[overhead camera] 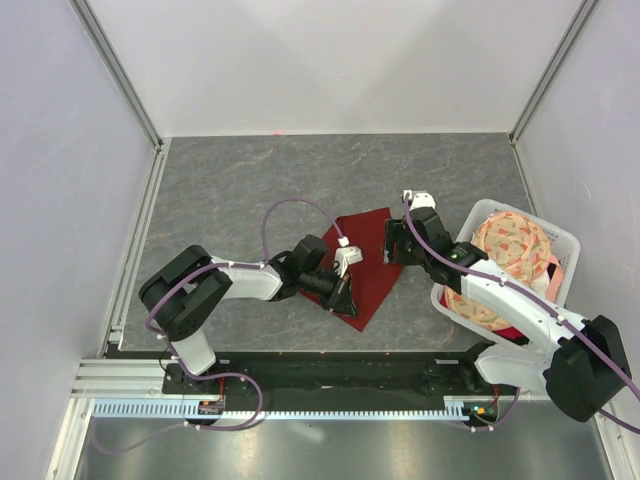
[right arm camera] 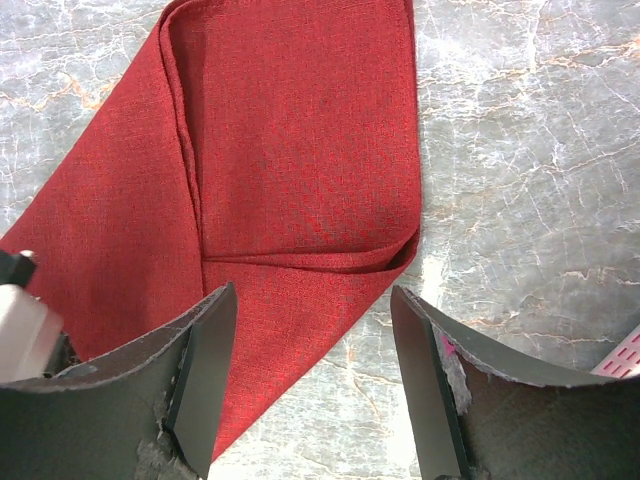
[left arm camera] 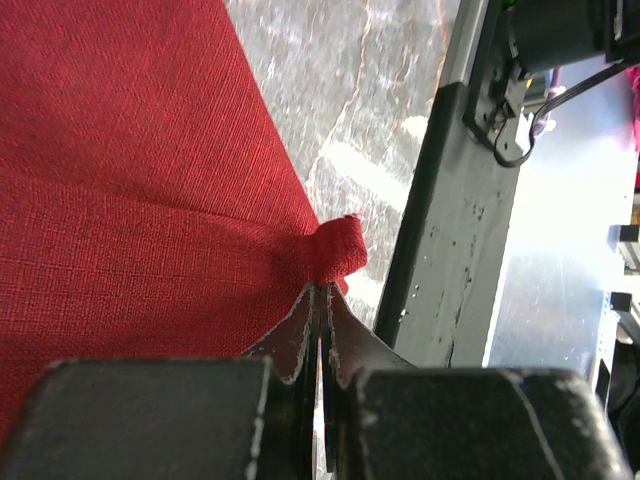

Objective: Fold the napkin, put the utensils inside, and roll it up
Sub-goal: Fold the napkin, then roll the napkin with the utensil

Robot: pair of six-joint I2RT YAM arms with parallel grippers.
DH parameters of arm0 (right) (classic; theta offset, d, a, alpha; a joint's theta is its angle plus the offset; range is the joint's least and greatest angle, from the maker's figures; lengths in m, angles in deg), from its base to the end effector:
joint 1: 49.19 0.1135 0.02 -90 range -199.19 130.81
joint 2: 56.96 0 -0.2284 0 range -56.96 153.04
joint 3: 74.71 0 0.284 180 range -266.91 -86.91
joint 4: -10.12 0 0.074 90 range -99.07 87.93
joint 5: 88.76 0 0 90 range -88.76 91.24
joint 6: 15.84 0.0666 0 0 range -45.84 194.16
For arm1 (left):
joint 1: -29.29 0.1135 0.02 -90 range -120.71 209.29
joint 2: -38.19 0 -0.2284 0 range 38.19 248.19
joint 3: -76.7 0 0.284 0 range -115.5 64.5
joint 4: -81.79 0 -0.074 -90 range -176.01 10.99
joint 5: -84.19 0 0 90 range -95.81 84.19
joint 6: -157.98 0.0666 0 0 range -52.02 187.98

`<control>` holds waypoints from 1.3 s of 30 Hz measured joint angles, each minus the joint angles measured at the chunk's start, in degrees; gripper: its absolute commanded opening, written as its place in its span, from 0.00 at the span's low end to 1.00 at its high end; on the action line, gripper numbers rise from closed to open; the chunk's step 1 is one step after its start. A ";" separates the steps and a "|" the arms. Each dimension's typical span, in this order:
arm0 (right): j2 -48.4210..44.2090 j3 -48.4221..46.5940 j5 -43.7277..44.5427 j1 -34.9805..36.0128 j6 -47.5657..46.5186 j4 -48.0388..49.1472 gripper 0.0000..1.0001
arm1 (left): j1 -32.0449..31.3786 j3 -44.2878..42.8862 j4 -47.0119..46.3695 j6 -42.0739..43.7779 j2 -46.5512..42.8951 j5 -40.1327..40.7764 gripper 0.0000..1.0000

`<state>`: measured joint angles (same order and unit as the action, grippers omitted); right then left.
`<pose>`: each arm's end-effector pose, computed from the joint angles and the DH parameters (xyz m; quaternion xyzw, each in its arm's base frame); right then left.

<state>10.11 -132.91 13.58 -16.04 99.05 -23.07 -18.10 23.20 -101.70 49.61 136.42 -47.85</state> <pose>0.2714 0.1603 0.1869 -0.0219 0.9093 0.1101 0.4008 0.2023 -0.2858 0.0583 0.3564 0.7860 -0.4836 0.1462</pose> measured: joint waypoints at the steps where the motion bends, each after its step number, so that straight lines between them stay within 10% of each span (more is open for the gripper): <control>1: 0.00 0.00 -0.09 0.00 0.02 0.00 0.71 | 0.00 0.00 0.33 0.09 0.20 0.00 0.17; 4: 0.00 0.02 -0.52 0.00 0.02 0.00 0.71 | 0.00 -0.33 1.88 0.48 0.61 0.00 0.49; 9: -0.28 0.90 -2.05 0.00 0.04 -0.28 0.71 | -0.04 -1.81 3.89 0.39 0.24 0.57 0.70; 19: -3.91 6.60 -11.80 0.35 2.29 -0.79 0.66 | 0.72 -8.37 9.46 0.42 -8.85 8.96 0.76; 28: -3.19 11.32 -18.14 9.42 7.50 -0.02 0.42 | 8.92 -3.26 20.09 -1.18 -18.78 27.08 0.79; 39: 1.14 12.76 -19.63 15.08 12.39 3.26 0.21 | 20.96 4.42 25.59 -5.84 -24.72 29.16 0.81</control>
<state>11.24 -120.14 -6.05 -0.96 111.44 -19.81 2.86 27.62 -76.10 43.77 111.70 -18.69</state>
